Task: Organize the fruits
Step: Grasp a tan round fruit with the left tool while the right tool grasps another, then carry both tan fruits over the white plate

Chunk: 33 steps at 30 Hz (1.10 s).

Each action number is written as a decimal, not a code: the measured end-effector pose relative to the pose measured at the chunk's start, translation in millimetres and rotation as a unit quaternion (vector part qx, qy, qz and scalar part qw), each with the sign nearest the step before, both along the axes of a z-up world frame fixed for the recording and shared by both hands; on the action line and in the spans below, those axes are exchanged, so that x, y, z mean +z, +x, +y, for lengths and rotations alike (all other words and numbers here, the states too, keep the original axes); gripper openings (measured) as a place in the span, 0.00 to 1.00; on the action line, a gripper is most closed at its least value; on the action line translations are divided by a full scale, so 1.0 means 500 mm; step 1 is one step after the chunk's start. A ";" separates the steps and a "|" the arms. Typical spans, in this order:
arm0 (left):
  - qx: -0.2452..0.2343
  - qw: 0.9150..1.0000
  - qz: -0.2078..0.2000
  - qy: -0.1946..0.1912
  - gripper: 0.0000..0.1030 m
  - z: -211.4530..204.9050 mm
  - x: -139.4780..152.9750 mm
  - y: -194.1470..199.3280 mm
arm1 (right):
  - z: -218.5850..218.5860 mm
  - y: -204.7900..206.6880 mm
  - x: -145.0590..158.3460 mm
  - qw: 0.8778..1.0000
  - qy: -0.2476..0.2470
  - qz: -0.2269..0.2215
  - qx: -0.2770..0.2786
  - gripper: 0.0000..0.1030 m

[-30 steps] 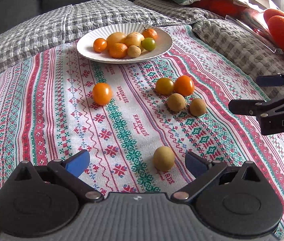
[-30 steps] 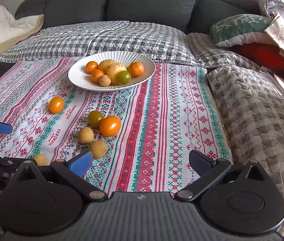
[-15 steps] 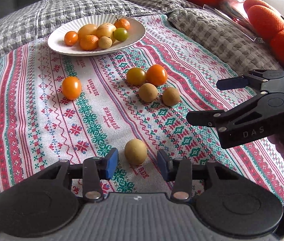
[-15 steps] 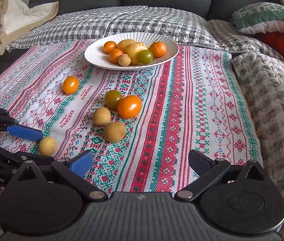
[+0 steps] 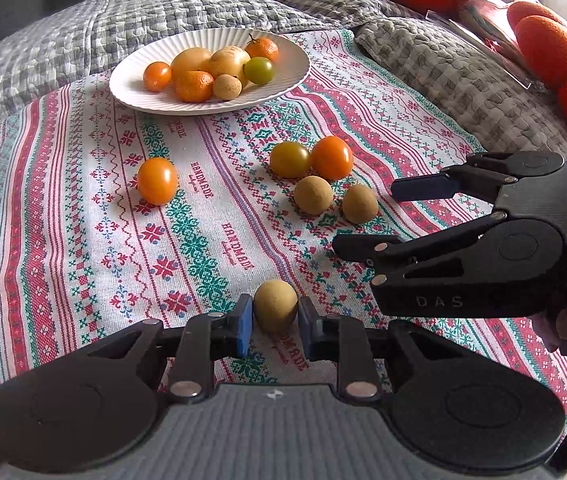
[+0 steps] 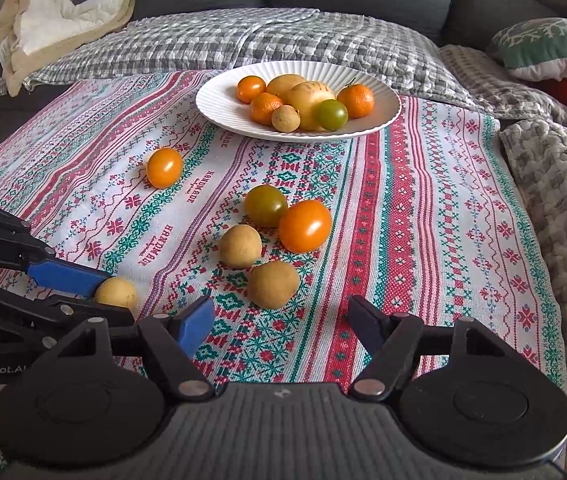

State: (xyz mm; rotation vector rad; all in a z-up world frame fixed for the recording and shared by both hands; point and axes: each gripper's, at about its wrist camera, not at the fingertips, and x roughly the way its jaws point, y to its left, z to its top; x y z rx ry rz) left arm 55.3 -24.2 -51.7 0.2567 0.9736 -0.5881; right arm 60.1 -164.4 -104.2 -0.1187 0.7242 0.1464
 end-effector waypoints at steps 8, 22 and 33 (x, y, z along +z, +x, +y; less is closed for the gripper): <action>0.005 1.000 0.003 0.004 0.24 -0.002 -0.001 0.003 | 0.012 0.009 0.004 1.000 0.004 -0.011 -0.007 0.46; 0.013 1.000 0.001 0.004 0.24 0.001 0.001 0.005 | 0.003 0.001 0.007 1.000 0.010 -0.006 0.002 0.25; 0.040 0.999 -0.007 -0.014 0.24 0.007 0.016 0.014 | -0.018 -0.011 0.026 0.999 0.033 -0.016 -0.007 0.25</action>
